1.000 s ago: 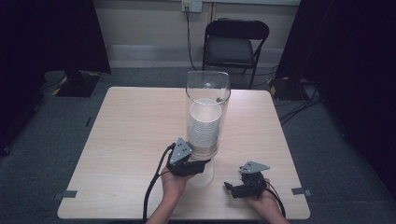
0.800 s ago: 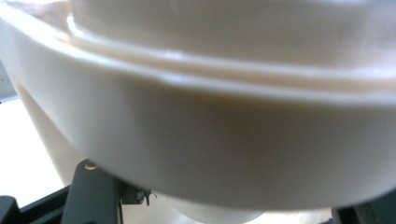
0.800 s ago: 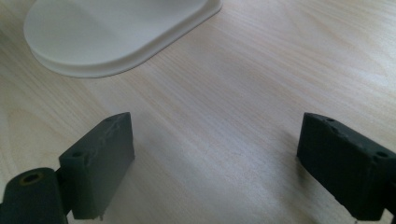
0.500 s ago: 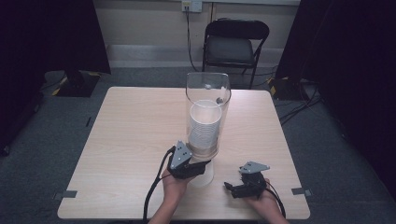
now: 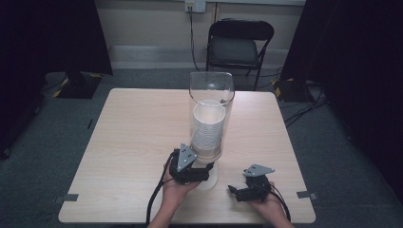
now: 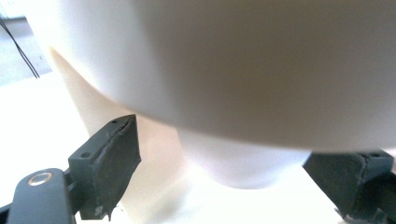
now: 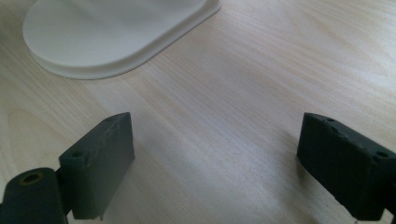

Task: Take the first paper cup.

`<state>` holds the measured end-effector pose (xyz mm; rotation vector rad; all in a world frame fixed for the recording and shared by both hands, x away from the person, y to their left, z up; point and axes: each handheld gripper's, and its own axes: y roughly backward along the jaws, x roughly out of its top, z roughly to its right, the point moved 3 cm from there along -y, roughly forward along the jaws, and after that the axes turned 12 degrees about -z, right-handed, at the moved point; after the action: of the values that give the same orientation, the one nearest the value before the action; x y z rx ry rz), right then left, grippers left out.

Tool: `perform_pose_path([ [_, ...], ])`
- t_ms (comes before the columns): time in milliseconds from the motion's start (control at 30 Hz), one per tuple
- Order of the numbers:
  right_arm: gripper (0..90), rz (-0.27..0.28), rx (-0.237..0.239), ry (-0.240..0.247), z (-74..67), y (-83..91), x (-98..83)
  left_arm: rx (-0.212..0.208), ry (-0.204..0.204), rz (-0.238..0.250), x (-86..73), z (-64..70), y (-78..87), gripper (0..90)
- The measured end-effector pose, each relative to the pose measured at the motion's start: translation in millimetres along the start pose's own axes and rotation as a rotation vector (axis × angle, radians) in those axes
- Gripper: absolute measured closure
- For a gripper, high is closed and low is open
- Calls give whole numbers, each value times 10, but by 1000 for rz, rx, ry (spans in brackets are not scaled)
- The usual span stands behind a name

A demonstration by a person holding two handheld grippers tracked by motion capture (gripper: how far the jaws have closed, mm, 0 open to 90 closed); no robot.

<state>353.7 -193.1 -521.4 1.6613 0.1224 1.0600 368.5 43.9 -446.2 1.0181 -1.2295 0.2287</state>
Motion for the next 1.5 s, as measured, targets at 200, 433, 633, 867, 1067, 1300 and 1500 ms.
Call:
perform_pose_path([
  [200, 104, 0, 0, 1, 0, 0, 0, -142, 15, 28, 42, 28, 93, 126],
  [433, 104, 1, 0, 1, 1, -1, 0, -51, 62, -11, 96, 6, 54, 152],
  [633, 104, 1, 0, 1, 1, 0, 0, -58, 48, 16, 105, -23, 31, 161],
  [867, 105, 0, 0, 0, 0, 0, 0, -75, 48, 27, 109, -21, -5, 231],
  [1067, 105, -1, 0, -1, 0, 1, 0, -69, 27, 39, 104, 7, -25, 309],
  [1300, 105, -2, -1, -1, 0, 1, -1, -49, 18, 50, 103, 10, -30, 269],
  [1500, 104, -1, -1, -1, 1, 2, 0, -44, 42, 54, 110, 20, -38, 260],
])
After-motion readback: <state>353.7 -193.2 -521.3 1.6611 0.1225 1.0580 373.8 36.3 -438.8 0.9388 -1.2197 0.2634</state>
